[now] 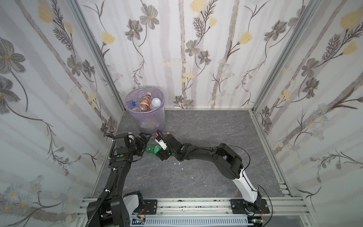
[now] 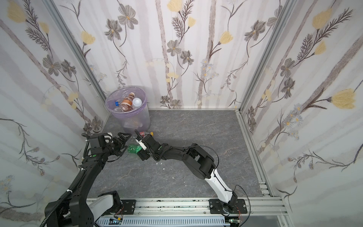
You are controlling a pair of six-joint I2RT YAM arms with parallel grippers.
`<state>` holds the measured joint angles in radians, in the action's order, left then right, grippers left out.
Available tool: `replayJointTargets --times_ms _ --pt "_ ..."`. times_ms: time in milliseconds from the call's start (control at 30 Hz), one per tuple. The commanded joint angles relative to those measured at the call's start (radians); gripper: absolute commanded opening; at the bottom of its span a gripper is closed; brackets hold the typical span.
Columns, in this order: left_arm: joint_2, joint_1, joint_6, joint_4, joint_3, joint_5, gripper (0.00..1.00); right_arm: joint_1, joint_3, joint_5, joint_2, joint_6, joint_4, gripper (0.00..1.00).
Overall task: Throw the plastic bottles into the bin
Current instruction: 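Close the right gripper around the Sprite bottle's body near its cap, then lift the Sprite bottle with the right gripper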
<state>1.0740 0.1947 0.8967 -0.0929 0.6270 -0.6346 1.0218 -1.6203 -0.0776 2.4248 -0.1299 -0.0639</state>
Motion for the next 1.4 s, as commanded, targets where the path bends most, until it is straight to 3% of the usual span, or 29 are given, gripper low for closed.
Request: replayJointTargets --times_ms 0,433,800,1367 --pt "0.004 0.014 0.002 0.035 -0.01 -0.023 1.0 0.0 -0.028 -0.019 0.019 0.001 -0.024 0.81" --pt "0.024 0.041 -0.01 0.037 -0.016 -0.009 1.0 -0.001 -0.093 -0.016 0.083 0.003 0.003 0.63" --pt "0.014 0.045 -0.047 0.037 -0.021 0.064 1.0 0.0 -0.024 -0.02 0.038 0.019 -0.03 0.44" --pt "0.005 -0.03 -0.04 0.037 -0.009 0.091 1.0 -0.023 0.145 0.007 -0.157 -0.053 -0.085 0.42"
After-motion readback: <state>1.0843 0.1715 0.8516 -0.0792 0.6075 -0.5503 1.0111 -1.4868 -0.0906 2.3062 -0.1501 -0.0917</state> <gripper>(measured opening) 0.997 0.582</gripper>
